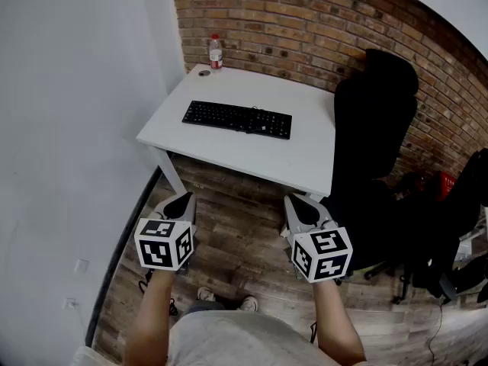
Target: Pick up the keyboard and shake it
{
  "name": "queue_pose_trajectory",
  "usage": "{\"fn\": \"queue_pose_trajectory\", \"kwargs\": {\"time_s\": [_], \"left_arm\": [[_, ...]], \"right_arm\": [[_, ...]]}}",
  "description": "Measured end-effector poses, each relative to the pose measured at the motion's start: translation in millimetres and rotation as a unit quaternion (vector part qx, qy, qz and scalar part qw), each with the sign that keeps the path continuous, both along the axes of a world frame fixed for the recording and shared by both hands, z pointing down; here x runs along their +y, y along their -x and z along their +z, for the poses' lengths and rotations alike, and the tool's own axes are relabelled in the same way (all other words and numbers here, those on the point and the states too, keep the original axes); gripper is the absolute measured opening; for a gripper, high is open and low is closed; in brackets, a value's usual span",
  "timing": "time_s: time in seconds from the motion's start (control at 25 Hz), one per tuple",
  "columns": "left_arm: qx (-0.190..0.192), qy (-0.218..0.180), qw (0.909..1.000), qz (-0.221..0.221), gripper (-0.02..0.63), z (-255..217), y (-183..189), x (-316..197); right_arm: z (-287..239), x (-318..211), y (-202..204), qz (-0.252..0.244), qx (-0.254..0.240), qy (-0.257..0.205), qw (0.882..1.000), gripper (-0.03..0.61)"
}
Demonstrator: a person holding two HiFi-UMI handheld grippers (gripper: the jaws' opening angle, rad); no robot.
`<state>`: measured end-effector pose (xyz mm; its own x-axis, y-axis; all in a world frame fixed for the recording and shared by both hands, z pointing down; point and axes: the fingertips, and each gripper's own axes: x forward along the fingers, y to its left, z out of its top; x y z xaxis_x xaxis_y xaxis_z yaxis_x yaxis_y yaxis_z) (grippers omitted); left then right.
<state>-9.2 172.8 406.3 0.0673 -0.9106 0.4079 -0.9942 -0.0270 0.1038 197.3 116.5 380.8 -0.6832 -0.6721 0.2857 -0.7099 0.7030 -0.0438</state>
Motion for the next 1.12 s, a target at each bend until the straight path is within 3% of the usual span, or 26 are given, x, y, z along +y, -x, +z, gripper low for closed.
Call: {"fn": "queue_pose_trajectory", "kwargs": {"time_s": [0.52, 1.12], "left_arm": [[0.002, -0.001, 1.0000, -0.004, -0.008, 1.1, 6.7, -15.8], [0.011, 0.010, 0.9993, 0.033, -0.008, 6.7, 85.1, -117.1]], "right_arm": [[5.0, -24.2, -1.4, 0.006, -0.010, 0.010, 1.000, 0.011], [13.4, -106.1, 77.4, 0.037, 0.006, 0.030, 0.999, 0.011]]}}
